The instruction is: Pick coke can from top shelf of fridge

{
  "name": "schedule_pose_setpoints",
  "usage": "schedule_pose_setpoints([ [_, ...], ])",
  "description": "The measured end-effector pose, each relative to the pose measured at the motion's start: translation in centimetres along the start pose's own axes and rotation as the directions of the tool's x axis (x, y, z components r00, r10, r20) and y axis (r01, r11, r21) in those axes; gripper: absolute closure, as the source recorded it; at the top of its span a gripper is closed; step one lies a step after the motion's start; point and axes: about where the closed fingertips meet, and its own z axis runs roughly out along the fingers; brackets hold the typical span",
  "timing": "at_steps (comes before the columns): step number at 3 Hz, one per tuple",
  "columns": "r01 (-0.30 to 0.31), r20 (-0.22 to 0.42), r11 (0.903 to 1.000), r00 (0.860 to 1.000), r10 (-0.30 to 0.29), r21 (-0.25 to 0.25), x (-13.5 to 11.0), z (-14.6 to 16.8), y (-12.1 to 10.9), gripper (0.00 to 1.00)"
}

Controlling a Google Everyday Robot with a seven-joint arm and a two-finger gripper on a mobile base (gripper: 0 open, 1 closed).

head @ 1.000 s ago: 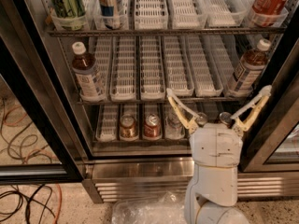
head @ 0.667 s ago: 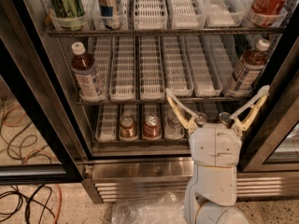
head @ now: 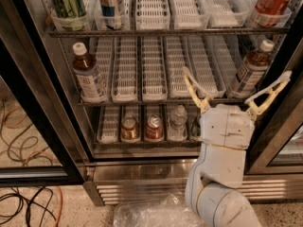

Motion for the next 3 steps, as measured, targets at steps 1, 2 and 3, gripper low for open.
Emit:
schedule_pose_setpoints([
  [1, 0.023, -0.027, 0.9988, 0.999, -0.021, 0.044, 0.3, 1.2, -0.8, 0.00],
  [2, -0.066, -0.073, 0.9923, 0.995, 0.074, 0.105, 0.8, 1.8, -1.4, 0.00],
  [3, -0.163, -0.087, 0.9760, 0.980, 0.177, 0.145, 1.5, 2.1, -2.2, 0.00],
])
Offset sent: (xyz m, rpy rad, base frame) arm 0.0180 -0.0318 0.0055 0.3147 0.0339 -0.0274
